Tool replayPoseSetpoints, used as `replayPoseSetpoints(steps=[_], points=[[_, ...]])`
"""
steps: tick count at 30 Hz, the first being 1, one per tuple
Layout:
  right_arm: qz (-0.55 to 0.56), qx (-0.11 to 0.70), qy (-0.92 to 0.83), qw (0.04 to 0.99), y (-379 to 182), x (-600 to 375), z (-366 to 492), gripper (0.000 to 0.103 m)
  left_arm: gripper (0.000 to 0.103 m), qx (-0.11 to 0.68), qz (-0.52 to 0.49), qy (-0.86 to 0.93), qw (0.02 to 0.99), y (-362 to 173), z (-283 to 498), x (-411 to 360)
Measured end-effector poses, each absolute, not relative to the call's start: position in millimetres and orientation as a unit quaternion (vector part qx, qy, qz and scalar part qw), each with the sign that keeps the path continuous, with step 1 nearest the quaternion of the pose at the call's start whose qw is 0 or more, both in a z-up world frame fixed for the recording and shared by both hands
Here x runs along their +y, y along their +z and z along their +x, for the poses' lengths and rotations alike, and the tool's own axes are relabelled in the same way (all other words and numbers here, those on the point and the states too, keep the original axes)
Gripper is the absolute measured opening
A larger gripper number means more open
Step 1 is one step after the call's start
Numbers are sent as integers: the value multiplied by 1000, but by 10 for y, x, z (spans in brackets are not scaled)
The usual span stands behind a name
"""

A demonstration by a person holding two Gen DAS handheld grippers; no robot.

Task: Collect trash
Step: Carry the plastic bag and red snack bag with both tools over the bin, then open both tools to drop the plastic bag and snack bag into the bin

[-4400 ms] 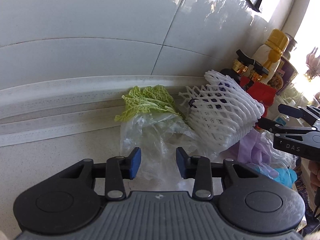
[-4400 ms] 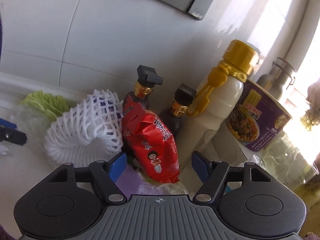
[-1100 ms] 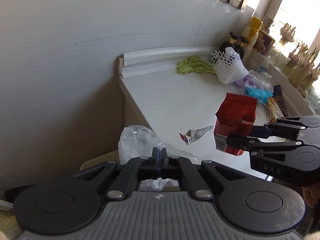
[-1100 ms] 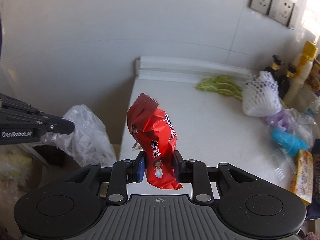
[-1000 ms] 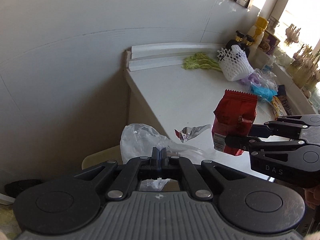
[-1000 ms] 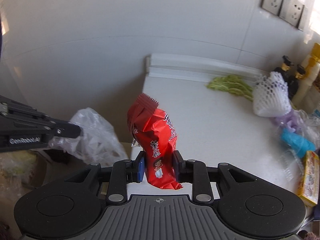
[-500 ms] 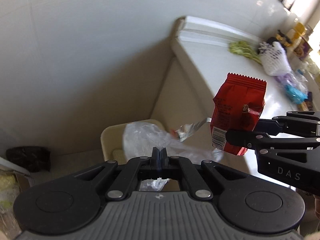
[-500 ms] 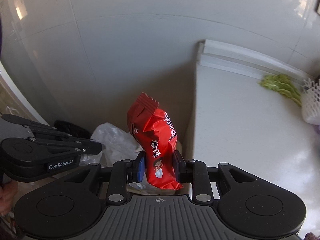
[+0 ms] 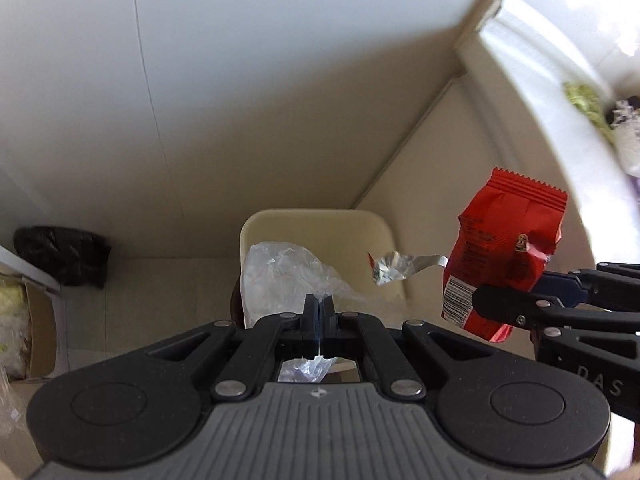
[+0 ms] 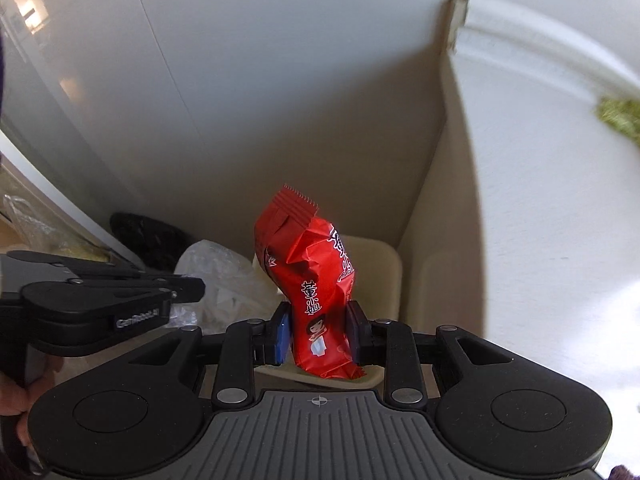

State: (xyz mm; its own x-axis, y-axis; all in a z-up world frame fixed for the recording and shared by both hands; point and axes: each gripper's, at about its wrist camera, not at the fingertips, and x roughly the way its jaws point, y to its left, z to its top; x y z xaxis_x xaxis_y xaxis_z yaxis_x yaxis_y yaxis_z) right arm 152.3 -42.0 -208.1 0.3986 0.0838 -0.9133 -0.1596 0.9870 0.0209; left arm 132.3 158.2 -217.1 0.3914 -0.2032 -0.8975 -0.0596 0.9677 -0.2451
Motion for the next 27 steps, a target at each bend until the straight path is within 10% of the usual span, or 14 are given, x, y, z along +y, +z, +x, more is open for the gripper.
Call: replayPoseSetpoints(steps=[22, 27], points=[[-48, 607, 72, 790, -2853, -198, 1917, 32, 1, 595, -94, -21, 798, -2784, 1627, 1377], [-44, 608, 74, 789, -2872, -153, 1959, 42, 24, 591, -93, -16, 801, -2742, 1622, 1356]])
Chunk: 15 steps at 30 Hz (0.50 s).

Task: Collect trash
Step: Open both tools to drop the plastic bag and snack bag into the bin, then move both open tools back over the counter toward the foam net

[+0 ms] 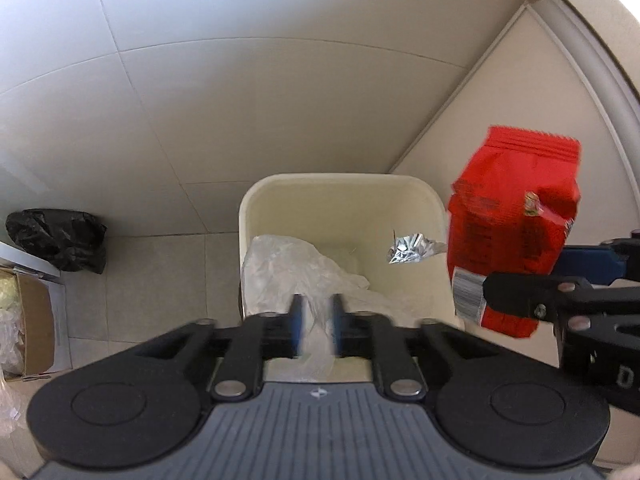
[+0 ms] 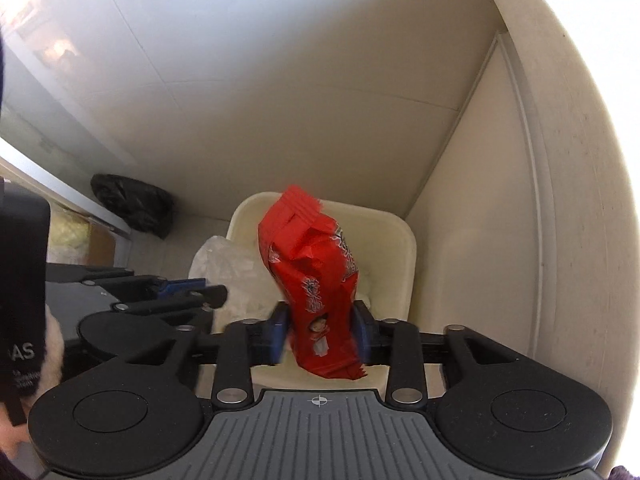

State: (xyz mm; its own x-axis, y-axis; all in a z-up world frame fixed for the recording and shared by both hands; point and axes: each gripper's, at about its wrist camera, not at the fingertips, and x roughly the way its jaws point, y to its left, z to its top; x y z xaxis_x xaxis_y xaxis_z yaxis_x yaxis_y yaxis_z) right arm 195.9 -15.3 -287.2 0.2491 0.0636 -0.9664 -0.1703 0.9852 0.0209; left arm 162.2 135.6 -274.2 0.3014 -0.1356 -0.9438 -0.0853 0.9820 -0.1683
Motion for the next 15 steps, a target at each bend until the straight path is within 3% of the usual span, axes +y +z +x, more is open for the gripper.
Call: replayPoseSetpoints(steps=[2, 5, 15], points=[[-40, 610, 73, 788, -2825, -176, 1935, 49, 37, 591, -97, -7, 801, -2745, 1610, 1389], [-34, 611, 81, 787, -2824, -164, 1904, 62, 38, 600, -102, 1, 794, -2743, 1598, 1424], [-44, 611, 87, 786, -2813, -54, 1860, 64, 43, 602, -104, 5, 792, -2645, 1529, 1466]])
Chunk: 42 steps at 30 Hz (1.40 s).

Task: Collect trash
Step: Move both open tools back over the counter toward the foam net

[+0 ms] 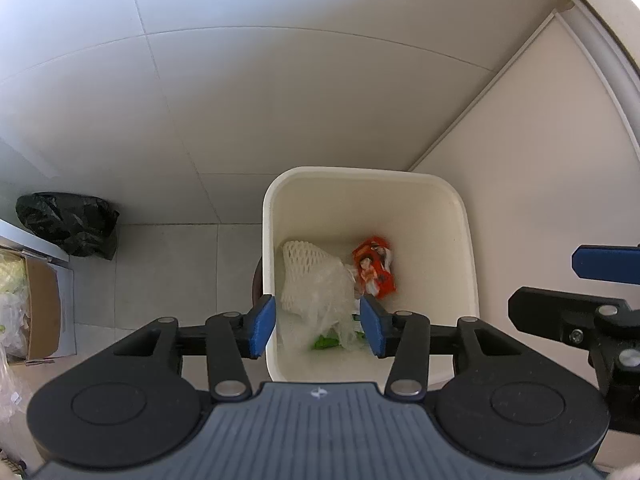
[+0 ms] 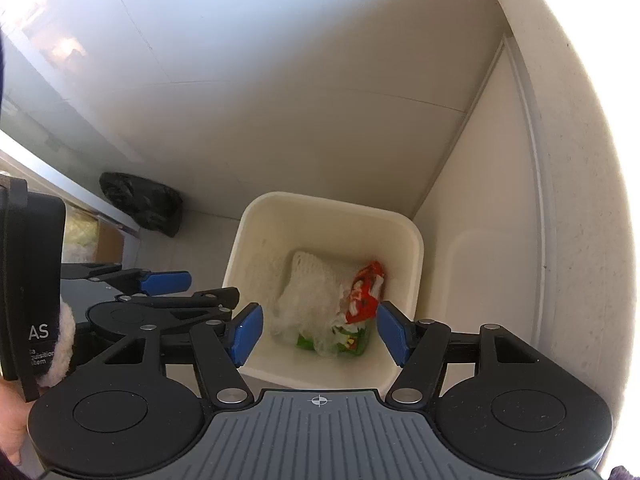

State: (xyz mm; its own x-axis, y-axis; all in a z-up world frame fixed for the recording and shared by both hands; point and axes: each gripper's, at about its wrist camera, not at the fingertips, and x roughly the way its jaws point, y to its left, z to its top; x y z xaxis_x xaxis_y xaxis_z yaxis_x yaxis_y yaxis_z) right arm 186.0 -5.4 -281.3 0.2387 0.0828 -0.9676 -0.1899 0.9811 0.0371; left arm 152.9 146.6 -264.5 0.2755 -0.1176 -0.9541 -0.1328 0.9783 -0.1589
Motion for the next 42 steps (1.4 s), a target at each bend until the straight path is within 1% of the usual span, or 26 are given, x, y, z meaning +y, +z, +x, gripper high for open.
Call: replayPoseSetpoints(steps=[5, 12, 18, 21, 23, 24, 26, 27, 29, 31, 32, 35, 42], points=[[-46, 607, 90, 789, -2721, -108, 1871, 64, 45, 600, -108, 6, 793, -2714, 1582, 1545], [-49, 597, 94, 795, -2618, -139, 1838, 64, 48, 593, -106, 6, 798, -2673, 1568, 1564], [-52, 585, 95, 804, -2474, -144, 1758, 64, 53, 587, -101, 1, 803, -2594, 1532, 1586], [-49, 577, 95, 810, -2377, -147, 1710, 64, 60, 583, -94, 1, 807, -2512, 1508, 1585], [-46, 571, 96, 814, -2340, -158, 1675, 69, 67, 578, -89, 1, 811, -2449, 1491, 1586], [-46, 567, 97, 816, -2314, -162, 1651, 69, 69, 575, -89, -1, 813, -2416, 1482, 1590], [-46, 563, 98, 820, -2261, -166, 1607, 69, 78, 569, -89, -4, 817, -2340, 1456, 1600], [-46, 560, 99, 821, -2233, -169, 1584, 69, 81, 567, -88, -5, 819, -2306, 1441, 1603], [-48, 554, 101, 825, -2163, -168, 1534, 69, 90, 565, -86, -12, 821, -2231, 1416, 1606], [-49, 544, 100, 832, -2087, -172, 1478, 71, 94, 566, -82, -20, 820, -2173, 1398, 1610], [-49, 538, 98, 836, -2054, -177, 1446, 74, 95, 567, -79, -21, 820, -2148, 1388, 1609], [-43, 520, 96, 848, -1920, -205, 1360, 76, 100, 565, -69, -24, 821, -2055, 1352, 1599], [-30, 474, 83, 876, -1601, -387, 1120, 83, 102, 554, -43, -39, 831, -1791, 1260, 1493]])
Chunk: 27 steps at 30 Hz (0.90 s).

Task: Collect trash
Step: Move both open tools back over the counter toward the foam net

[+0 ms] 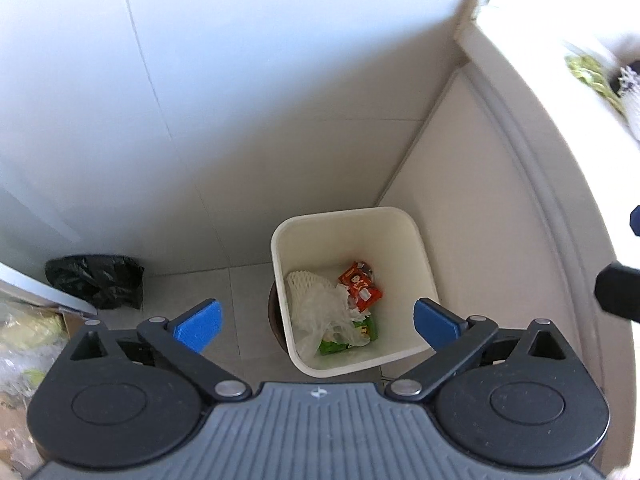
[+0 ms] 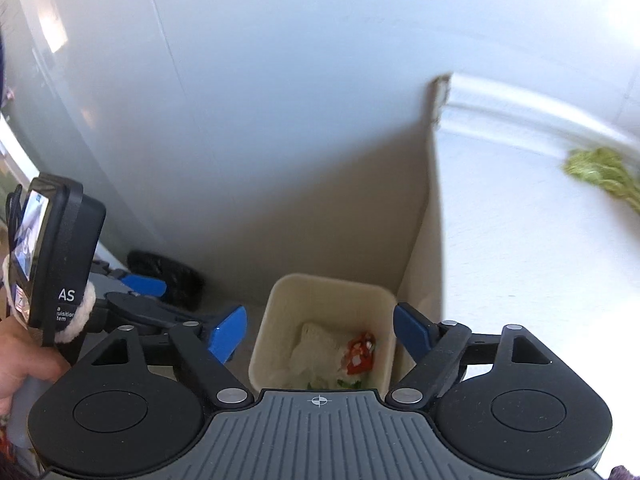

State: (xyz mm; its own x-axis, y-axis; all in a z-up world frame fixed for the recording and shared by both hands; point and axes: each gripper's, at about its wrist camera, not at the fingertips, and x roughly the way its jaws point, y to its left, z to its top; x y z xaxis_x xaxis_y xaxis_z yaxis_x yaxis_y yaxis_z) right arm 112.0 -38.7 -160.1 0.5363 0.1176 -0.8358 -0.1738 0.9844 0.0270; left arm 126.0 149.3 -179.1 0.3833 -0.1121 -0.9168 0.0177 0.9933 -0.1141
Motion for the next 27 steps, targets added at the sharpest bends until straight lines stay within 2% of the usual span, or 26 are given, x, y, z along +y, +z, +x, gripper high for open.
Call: replayPoseSetpoints(steps=[8, 27], points=[[-43, 425, 42, 903, -1350, -710, 791, 89, 102, 534, -34, -73, 842, -1453, 1168, 1297], [-1, 378, -107, 920, -975, -2103, 306, 91, 102, 467, 16, -188, 864, -915, 1414, 156]])
